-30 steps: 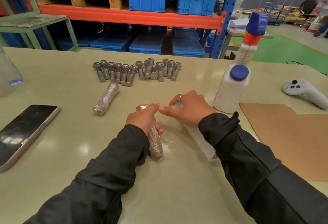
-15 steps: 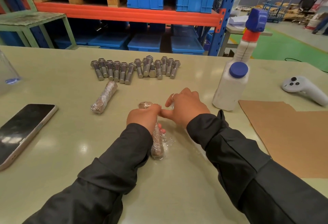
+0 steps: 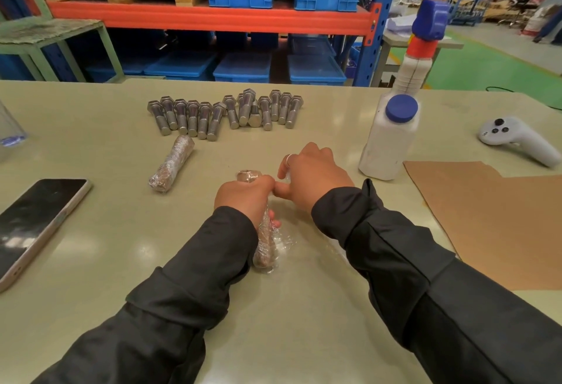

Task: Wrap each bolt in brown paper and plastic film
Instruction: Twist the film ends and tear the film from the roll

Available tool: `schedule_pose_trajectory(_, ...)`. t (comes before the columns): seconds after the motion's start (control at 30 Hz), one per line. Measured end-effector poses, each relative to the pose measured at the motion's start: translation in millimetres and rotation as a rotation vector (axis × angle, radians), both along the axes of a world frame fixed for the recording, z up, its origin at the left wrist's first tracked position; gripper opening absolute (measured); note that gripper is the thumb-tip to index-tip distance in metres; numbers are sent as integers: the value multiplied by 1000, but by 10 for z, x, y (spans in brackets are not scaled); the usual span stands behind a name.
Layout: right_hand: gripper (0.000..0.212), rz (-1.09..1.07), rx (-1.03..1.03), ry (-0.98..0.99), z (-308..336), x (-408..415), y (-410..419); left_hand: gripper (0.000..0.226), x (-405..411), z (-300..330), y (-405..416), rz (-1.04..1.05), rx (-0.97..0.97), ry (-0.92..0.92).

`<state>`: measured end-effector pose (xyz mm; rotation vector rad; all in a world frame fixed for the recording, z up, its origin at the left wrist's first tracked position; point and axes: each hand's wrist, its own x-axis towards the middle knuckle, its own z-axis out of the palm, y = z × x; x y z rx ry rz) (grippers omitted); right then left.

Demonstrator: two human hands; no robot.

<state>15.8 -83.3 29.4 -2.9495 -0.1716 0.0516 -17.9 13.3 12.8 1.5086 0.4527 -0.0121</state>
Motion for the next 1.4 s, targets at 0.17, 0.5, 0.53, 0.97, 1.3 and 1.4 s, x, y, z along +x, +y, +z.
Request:
schedule_pose_trajectory(0.17, 29, -16, -15, 34, 54, 15, -38, 18, -135, 48, 45, -69, -118, -65)
schedule_pose_trajectory(0.5, 35, -6, -68, -10, 32, -39, -49, 10, -133, 421, 381, 146, -350, -207)
schedule_pose_trajectory(0.53, 37, -12, -62, 9, 42, -30, -73, 8, -113, 520, 481, 181, -340, -260)
schedule_pose_trajectory(0.97, 32, 270, 406, -416, 158, -186, -216, 18, 64, 423, 424, -42, -511, -77)
schedule_pose_trajectory(1.3, 71, 376, 264, -99, 58, -732, 252, 21, 137, 239, 281, 185, -750, -57)
schedule_pose_trajectory(1.4, 77, 236, 186, -107, -54, -710, 375, 23, 37, 214, 207, 119, -760, -123)
